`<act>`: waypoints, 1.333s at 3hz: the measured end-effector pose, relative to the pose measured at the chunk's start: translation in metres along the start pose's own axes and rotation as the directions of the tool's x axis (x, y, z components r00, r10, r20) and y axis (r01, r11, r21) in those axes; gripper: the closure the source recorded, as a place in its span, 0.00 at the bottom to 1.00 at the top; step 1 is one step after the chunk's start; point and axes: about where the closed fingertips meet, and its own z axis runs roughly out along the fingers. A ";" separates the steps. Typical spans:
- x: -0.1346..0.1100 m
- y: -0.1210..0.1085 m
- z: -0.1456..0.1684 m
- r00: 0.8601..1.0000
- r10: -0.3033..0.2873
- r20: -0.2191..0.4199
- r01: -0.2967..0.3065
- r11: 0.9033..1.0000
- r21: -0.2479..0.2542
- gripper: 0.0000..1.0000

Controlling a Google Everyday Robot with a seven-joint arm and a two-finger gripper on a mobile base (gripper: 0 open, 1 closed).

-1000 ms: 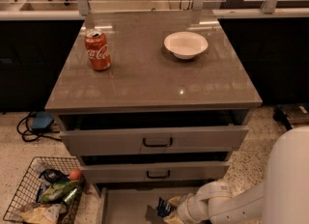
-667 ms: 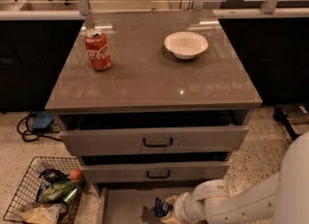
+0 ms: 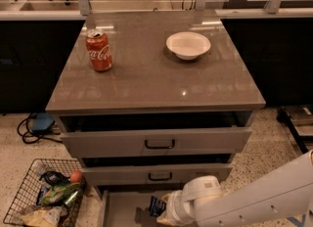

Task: Pick rxbar blueberry from bottom drawer and place on counter

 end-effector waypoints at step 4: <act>-0.045 -0.016 -0.079 0.997 -0.044 -0.068 0.050 0.994 0.098 1.00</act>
Offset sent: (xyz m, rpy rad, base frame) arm 0.0125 -0.0215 0.0925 0.0003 -0.0592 -0.0003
